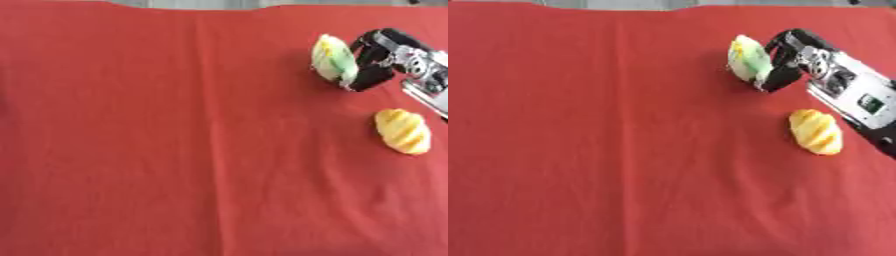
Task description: Pick up the objects with one hand, pass them to the other hand, and then place them into the box on the other side of the table.
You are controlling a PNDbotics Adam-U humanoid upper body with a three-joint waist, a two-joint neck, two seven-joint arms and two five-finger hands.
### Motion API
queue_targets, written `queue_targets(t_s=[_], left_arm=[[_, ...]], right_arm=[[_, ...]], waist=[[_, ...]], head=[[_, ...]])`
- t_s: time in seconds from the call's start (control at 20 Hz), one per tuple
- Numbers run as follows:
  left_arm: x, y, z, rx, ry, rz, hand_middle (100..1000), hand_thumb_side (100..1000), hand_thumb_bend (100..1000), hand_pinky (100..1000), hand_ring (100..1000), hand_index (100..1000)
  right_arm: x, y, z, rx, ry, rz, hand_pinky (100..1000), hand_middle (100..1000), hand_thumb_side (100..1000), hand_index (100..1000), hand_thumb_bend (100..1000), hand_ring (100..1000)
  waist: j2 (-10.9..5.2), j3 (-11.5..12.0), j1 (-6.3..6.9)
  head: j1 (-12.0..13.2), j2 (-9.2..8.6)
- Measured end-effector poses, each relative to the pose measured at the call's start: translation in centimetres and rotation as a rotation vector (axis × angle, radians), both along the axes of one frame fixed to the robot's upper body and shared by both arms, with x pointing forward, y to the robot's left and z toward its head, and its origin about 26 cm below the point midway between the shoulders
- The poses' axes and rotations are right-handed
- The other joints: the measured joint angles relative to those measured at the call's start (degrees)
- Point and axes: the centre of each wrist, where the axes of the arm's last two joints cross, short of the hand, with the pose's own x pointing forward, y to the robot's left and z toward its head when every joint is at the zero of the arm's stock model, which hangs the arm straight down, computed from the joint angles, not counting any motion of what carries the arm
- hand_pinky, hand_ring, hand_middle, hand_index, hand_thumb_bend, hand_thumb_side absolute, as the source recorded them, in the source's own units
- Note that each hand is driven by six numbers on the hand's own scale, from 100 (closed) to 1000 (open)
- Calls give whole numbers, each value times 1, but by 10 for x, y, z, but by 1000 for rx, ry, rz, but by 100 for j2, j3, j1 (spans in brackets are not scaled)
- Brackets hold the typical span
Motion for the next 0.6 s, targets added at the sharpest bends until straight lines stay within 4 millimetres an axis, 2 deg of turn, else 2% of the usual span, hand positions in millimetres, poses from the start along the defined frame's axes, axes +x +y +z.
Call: queue_targets(t_s=[0.05,0.25,0.6], left_arm=[[0,0,0,0,0,0,650,590,100,913,776,694],[0,0,-1,0,2,1,643,591,100,911,771,692],[0,0,-1,1,7,0,634,582,100,908,766,690]], right_arm=[[0,-1,-2,-1,-28,-21,770,322,100,549,420,523],[2,-2,-8,23,-133,-78,750,312,100,464,403,503],[1,1,-10,75,-246,-102,735,330,100,432,346,525]], waist=[[0,-1,0],[10,-2,0],[8,-63,0]], head=[[0,0],[0,0],[34,12]])
